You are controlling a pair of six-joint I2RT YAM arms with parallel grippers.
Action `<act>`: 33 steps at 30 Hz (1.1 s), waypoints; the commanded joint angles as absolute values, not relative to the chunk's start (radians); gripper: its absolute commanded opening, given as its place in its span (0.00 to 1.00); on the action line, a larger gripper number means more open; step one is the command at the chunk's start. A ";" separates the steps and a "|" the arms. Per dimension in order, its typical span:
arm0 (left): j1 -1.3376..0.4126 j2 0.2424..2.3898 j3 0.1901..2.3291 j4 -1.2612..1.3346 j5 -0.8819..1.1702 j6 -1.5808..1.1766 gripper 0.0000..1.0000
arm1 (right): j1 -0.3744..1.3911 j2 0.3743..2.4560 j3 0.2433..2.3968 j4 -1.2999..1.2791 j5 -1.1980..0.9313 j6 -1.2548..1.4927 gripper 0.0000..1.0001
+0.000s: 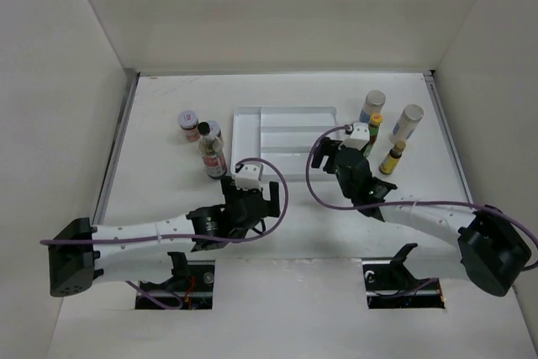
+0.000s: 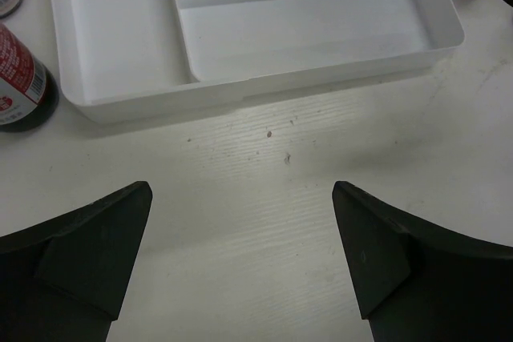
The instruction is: Organize the condiment bottles
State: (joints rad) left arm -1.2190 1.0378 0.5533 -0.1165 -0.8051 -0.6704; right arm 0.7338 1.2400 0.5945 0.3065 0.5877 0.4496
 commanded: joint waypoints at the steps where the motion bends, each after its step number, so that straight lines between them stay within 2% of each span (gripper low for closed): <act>1: -1.220 0.990 0.606 -0.169 -0.833 -0.693 1.00 | 0.743 1.194 0.581 0.419 0.618 0.463 0.83; 5: -1.213 0.913 0.632 -0.225 -0.874 -0.681 1.00 | 0.751 1.105 0.526 0.471 0.583 0.468 0.41; 7: -1.210 0.893 0.691 -0.296 -0.900 -0.666 1.00 | 0.751 1.072 0.491 0.508 0.571 0.466 0.31; 10: -1.211 0.879 0.822 -0.374 -0.978 -0.583 1.00 | 0.726 1.029 0.451 0.535 0.534 0.469 0.26; 13: -1.232 0.856 0.938 -0.373 -1.086 -0.459 1.00 | 0.697 1.003 0.433 0.541 0.506 0.485 0.32; 18: -1.191 0.810 1.025 -0.258 -1.151 -0.286 1.00 | 0.683 1.028 0.439 0.537 0.494 0.494 0.66; 19: -1.170 0.804 1.034 -0.238 -1.150 -0.252 0.89 | 0.683 1.035 0.442 0.534 0.492 0.494 0.70; 21: -1.128 0.789 1.042 -0.204 -1.160 -0.203 0.46 | 0.689 1.055 0.451 0.532 0.488 0.494 0.79; 22: -1.096 0.784 1.042 -0.193 -1.166 -0.186 0.39 | 0.689 1.064 0.456 0.532 0.486 0.494 0.81; 24: -1.029 0.794 1.049 -0.204 -1.146 -0.173 0.43 | 0.689 1.083 0.466 0.531 0.485 0.491 0.84; 28: -0.920 0.896 1.086 -0.284 -1.062 -0.184 0.77 | 0.708 1.104 0.479 0.529 0.483 0.482 0.88; 30: -0.880 0.949 1.101 -0.314 -1.025 -0.201 0.82 | 0.709 1.114 0.480 0.529 0.483 0.479 0.88; 33: -0.790 1.000 1.101 -0.331 -0.933 -0.238 0.83 | 0.709 1.121 0.482 0.529 0.483 0.477 0.89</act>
